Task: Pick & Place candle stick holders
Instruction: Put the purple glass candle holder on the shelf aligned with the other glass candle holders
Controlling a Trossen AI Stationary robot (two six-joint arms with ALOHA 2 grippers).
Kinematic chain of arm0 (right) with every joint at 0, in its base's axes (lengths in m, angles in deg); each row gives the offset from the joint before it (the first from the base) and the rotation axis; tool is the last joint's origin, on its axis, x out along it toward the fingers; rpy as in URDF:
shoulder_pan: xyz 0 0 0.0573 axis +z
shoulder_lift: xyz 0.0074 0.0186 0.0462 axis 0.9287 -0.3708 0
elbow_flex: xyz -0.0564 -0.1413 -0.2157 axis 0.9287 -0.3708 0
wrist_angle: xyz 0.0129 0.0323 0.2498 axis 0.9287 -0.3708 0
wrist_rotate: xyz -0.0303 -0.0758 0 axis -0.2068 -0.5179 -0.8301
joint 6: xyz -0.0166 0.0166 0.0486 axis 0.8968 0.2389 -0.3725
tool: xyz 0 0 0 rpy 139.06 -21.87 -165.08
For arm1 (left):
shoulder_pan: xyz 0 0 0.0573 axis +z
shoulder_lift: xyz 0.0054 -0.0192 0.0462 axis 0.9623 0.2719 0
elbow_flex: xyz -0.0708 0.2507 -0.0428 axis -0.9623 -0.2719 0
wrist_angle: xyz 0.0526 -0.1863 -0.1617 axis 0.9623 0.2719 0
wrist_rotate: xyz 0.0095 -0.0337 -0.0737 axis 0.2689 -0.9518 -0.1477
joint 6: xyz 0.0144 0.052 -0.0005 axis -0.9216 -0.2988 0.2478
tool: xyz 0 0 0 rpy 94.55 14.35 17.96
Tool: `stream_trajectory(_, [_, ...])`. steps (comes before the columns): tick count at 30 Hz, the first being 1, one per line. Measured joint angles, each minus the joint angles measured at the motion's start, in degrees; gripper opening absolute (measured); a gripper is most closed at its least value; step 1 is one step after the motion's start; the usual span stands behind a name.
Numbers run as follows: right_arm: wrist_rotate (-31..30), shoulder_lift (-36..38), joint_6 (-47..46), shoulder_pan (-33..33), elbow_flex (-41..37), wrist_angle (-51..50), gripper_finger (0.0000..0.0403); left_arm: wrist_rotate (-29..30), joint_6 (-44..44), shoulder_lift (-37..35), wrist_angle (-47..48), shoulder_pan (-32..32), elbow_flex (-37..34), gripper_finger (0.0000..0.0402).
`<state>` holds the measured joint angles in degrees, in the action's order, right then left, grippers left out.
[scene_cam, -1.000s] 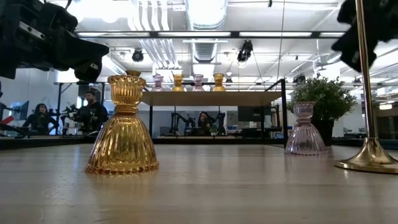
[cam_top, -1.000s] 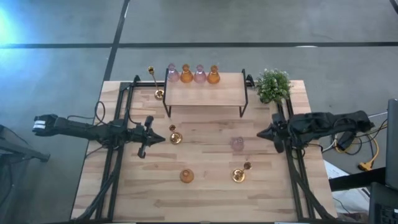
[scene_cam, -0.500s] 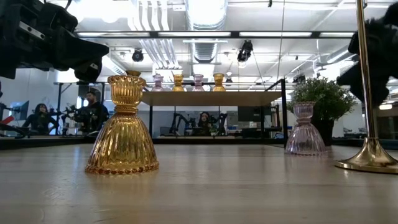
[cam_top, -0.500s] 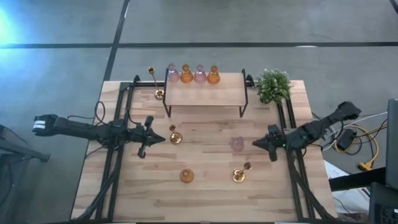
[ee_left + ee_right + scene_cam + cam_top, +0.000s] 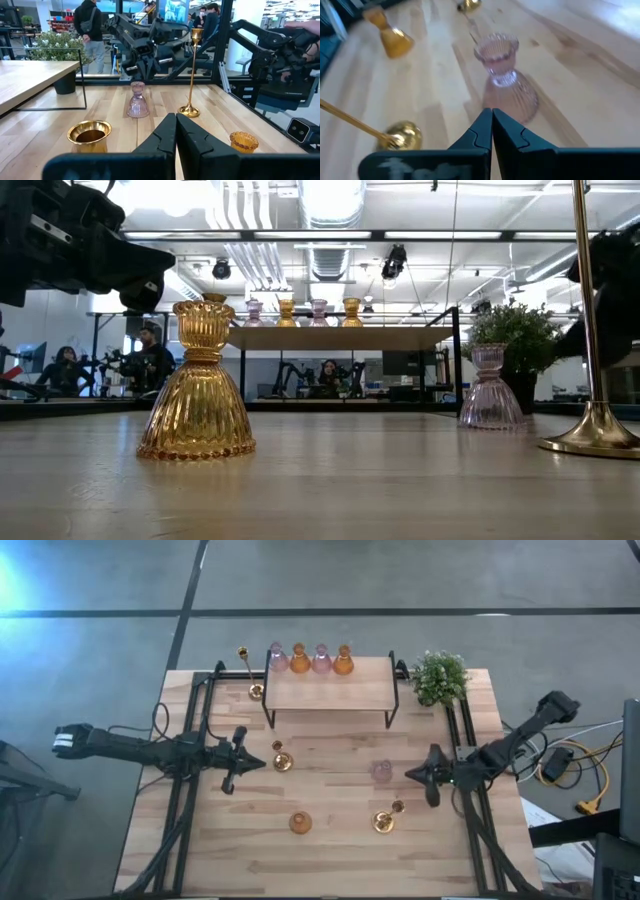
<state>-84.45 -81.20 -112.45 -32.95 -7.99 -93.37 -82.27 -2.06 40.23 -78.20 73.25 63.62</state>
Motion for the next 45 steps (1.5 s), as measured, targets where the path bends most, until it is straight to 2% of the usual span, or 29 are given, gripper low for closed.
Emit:
stream_trajectory(6, [0.20,-4.86,-3.04,-0.03,0.00,1.26,0.0008,0.02,0.00,0.00,-0.02,0.00,0.00,0.0014])
stream_trajectory(10, [0.54,-8.02,2.85,-0.04,-0.09,5.20,0.0020,0.02,0.00,0.00,-0.04,0.00,0.00,0.0014])
stream_trajectory(14, [0.32,-11.40,6.32,-0.04,-0.09,8.51,0.0058,0.02,0.01,0.00,-0.04,0.02,0.00,0.0014])
stream_trajectory(22, [-2.63,-15.24,6.27,-2.29,-0.09,9.70,0.0159,0.01,0.02,0.00,-0.04,0.02,0.00,0.0014])
stream_trajectory(28, [-2.65,-16.85,9.65,-4.50,-0.09,14.36,0.0208,0.02,0.00,0.00,-0.04,0.00,0.00,0.0014])
stream_trajectory(34, [-2.08,-18.76,10.05,-6.51,-0.09,15.76,0.0224,0.02,0.01,0.00,-0.03,0.02,0.00,0.0014])
stream_trajectory(39, [2.33,-21.58,11.82,-8.36,-0.09,20.31,0.0222,0.02,0.02,0.00,-0.04,0.02,0.00,0.0014])
stream_trajectory(45, [2.38,-25.88,13.49,-10.47,-0.09,25.13,0.0223,0.02,0.01,0.00,-0.02,0.00,0.00,0.0014])
